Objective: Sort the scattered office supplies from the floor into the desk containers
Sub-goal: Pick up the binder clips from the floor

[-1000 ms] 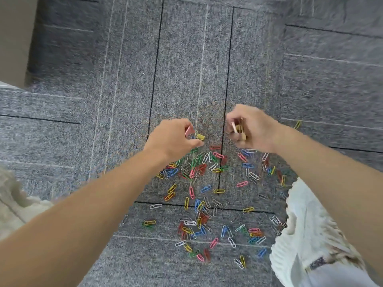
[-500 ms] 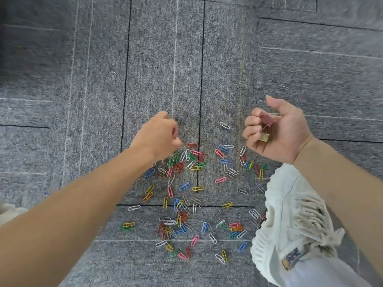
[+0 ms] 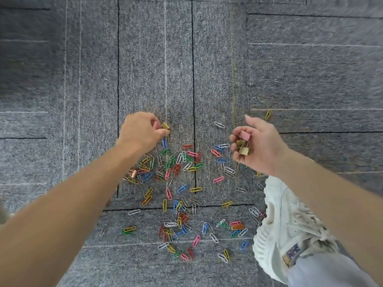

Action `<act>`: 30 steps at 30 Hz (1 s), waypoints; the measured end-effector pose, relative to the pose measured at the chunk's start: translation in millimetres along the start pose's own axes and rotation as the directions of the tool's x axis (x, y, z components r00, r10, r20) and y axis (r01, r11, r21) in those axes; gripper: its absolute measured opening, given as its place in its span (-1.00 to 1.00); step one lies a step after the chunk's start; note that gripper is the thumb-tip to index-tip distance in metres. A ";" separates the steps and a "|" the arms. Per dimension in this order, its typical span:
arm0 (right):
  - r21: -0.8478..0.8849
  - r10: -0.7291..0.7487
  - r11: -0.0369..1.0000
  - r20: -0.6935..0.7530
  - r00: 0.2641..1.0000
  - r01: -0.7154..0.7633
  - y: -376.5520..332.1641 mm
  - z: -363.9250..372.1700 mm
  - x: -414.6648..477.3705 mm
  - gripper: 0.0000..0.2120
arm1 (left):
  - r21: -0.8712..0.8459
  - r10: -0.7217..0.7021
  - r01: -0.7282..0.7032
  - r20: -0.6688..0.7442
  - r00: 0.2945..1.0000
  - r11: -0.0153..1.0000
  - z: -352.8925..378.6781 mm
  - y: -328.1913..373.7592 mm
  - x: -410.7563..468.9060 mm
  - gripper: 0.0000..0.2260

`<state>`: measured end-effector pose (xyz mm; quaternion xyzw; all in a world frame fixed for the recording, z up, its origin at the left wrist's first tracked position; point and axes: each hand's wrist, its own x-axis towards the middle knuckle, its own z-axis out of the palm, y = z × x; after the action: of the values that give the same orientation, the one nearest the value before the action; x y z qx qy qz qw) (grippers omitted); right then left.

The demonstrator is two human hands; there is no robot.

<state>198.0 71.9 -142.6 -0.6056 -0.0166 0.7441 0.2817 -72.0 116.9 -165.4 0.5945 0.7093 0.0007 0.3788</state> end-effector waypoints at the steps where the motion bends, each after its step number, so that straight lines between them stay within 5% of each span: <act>1: -0.067 0.017 0.998 0.017 1.000 -0.016 5.9 2.3 0.8 -0.66 | -0.027 -0.004 0.004 0.017 1.000 1.000 0.5 1.4 1.2 -0.83; 6: -0.201 0.103 0.976 0.092 0.990 -0.083 23.4 15.7 -1.0 -0.66 | -0.037 0.118 -0.117 0.025 0.993 0.992 5.6 16.2 0.7 -0.94; 8: -0.119 0.074 0.991 0.129 0.989 -0.059 18.5 17.4 -3.3 -0.64 | -0.359 0.097 -0.046 0.123 0.988 0.932 4.4 26.9 -3.9 -0.86; 10: 0.000 0.032 0.999 0.130 0.991 -0.032 10.0 16.2 -5.6 -0.64 | -0.760 0.076 0.135 0.235 0.969 0.636 0.7 38.5 -8.4 -0.77; 12: 0.118 0.005 0.993 0.112 0.994 -0.019 2.7 12.9 -6.2 -0.64 | -0.894 0.071 0.224 0.271 0.960 0.389 0.2 46.0 -10.5 -0.74; 18: 0.170 0.000 0.985 0.033 0.999 -0.006 -2.7 -2.7 -3.4 -0.64 | -0.919 0.125 0.342 0.369 0.921 0.197 5.3 46.1 -13.2 -0.62; 22: 0.158 0.057 0.985 0.113 0.992 -0.075 -4.3 -3.9 -8.1 -0.67 | -0.825 0.194 0.563 0.547 0.815 -0.040 8.7 45.5 -23.3 -0.84; 30: 0.062 -0.006 0.998 0.022 1.000 0.005 -45.7 79.8 -80.8 -0.71 | -0.813 -0.183 0.579 0.579 0.795 -0.059 -95.0 41.7 -94.8 -0.76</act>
<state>152.3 100.1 -32.7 -0.5881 0.0016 0.7502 0.3022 -87.4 91.8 -28.0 -0.0571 0.5876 0.2800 0.7570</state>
